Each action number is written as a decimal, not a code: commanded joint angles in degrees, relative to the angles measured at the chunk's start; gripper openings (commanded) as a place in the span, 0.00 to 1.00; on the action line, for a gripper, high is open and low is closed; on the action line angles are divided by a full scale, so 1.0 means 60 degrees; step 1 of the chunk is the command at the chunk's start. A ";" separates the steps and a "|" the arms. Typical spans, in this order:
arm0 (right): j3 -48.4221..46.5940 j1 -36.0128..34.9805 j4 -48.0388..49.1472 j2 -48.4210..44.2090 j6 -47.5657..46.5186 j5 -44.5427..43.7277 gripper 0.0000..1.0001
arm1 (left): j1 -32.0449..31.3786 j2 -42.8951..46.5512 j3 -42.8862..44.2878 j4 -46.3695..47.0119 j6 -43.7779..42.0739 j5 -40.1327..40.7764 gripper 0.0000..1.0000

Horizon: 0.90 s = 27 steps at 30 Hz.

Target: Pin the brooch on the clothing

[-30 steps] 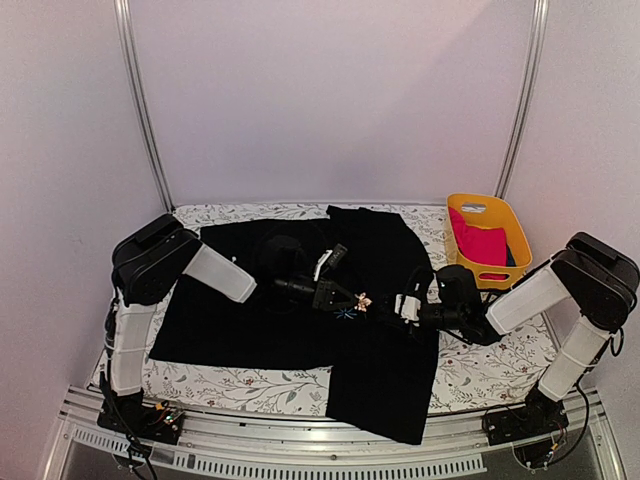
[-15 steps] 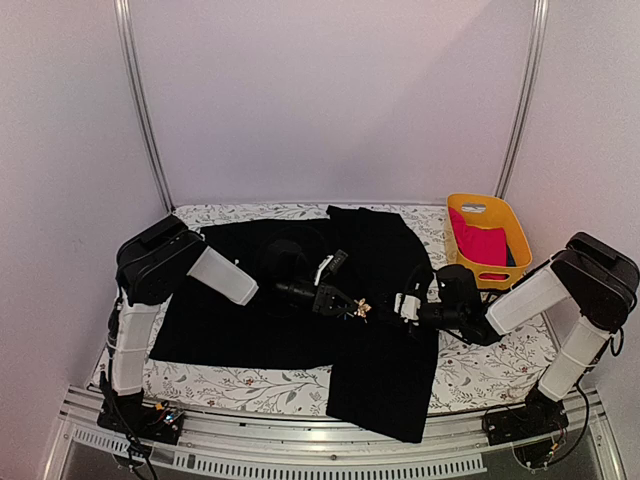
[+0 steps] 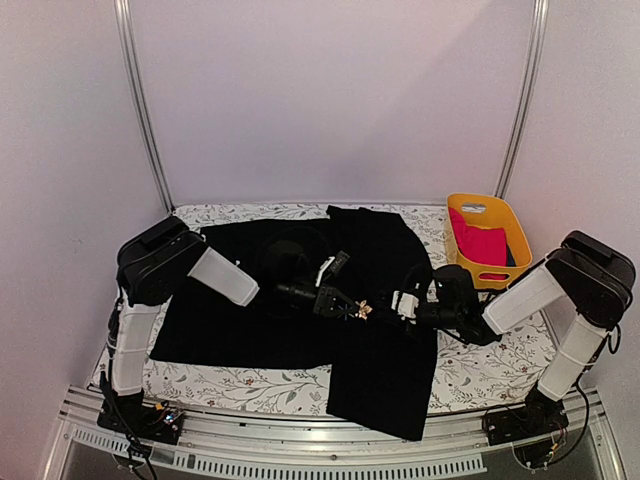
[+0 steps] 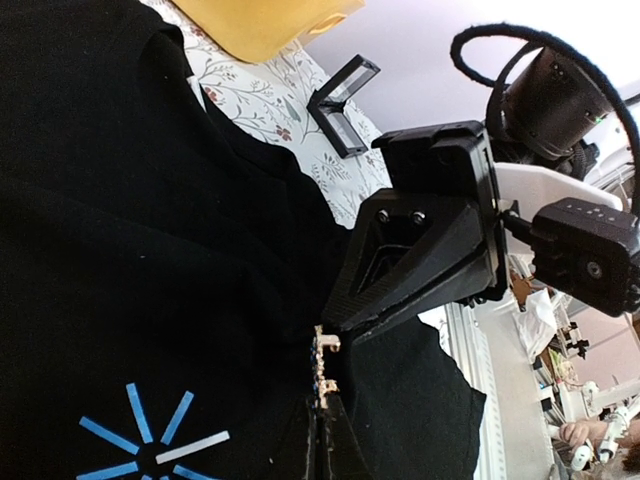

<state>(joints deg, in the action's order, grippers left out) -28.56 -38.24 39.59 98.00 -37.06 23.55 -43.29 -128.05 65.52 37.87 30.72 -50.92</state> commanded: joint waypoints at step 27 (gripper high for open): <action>-0.0793 -0.0043 0.0266 0.1114 0.1086 -0.1352 0.00 | -0.0148 -0.0555 0.0296 -0.0349 0.0045 -0.0343 0.00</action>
<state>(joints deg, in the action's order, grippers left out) -31.90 -38.81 39.72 104.31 -31.79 18.74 -43.97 -130.98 68.66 33.21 27.92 -48.49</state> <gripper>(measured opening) 0.016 0.006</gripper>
